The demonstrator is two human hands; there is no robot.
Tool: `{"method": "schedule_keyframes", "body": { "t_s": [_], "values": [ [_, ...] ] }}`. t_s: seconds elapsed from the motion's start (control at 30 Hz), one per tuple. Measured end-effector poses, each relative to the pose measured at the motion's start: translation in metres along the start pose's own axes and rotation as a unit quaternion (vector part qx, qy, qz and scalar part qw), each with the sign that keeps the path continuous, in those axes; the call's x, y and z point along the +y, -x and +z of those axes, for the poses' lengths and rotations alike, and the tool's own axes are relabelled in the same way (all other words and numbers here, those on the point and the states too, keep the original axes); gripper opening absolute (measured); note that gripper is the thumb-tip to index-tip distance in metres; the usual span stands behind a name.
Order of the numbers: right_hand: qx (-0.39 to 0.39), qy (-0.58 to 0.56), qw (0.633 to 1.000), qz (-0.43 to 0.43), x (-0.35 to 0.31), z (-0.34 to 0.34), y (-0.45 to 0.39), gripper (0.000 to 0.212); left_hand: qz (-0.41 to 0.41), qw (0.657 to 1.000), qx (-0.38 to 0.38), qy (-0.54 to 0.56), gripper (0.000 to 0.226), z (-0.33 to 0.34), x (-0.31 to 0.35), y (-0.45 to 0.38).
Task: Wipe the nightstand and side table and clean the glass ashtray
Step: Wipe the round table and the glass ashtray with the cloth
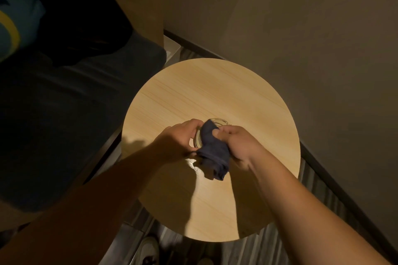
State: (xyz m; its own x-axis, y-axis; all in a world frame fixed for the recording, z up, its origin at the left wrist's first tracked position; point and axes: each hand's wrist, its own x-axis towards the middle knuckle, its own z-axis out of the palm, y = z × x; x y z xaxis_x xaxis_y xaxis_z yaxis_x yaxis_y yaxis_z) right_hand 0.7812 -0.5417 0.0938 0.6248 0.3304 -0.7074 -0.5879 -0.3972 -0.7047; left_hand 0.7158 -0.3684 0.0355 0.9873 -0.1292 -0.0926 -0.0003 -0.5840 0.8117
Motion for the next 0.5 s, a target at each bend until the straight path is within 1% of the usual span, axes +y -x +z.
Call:
{"method": "schedule_keyframes", "body": {
  "t_s": [0.07, 0.1, 0.17, 0.2, 0.23, 0.27, 0.33, 0.37, 0.43, 0.5],
  "values": [
    [-0.006, -0.111, 0.994, -0.008, -0.002, -0.025, 0.014, 0.021, -0.051, 0.998, -0.033, 0.013, 0.051, -0.002, 0.002, -0.003],
    [0.004, -0.148, 0.989, -0.021, -0.002, -0.04, 0.021, 0.021, -0.072, 0.996, -0.045, 0.015, 0.051, -0.004, 0.002, -0.004],
    [0.056, -0.169, 0.982, -0.057, 0.0, -0.071, 0.034, 0.019, -0.088, 0.993, -0.074, 0.022, 0.052, -0.007, 0.001, -0.006],
    [0.095, -0.149, 0.981, -0.077, 0.003, -0.086, 0.039, 0.018, -0.087, 0.992, -0.088, 0.022, 0.056, -0.008, 0.001, -0.008],
    [0.141, -0.1, 0.98, -0.096, 0.006, -0.099, 0.042, 0.017, -0.085, 0.991, -0.102, 0.018, 0.061, -0.009, 0.001, -0.009],
    [0.188, -0.022, 0.975, -0.114, 0.011, -0.109, 0.044, 0.017, -0.087, 0.99, -0.113, 0.004, 0.067, -0.011, 0.0, -0.012],
    [0.259, 0.154, 0.944, -0.137, 0.021, -0.12, 0.043, 0.018, -0.11, 0.985, -0.126, -0.03, 0.076, -0.016, -0.002, -0.013],
    [0.276, 0.222, 0.924, -0.143, 0.027, -0.12, 0.04, 0.018, -0.108, 0.985, -0.127, -0.043, 0.076, -0.015, -0.002, -0.012],
    [0.288, 0.302, 0.896, -0.153, 0.039, -0.108, 0.03, 0.016, -0.113, 0.988, -0.09, -0.055, 0.074, -0.008, -0.002, -0.008],
    [0.282, 0.343, 0.882, -0.16, 0.05, -0.085, 0.017, 0.017, -0.134, 0.986, -0.01, -0.095, 0.063, 0.006, 0.004, 0.003]
  ]
}}
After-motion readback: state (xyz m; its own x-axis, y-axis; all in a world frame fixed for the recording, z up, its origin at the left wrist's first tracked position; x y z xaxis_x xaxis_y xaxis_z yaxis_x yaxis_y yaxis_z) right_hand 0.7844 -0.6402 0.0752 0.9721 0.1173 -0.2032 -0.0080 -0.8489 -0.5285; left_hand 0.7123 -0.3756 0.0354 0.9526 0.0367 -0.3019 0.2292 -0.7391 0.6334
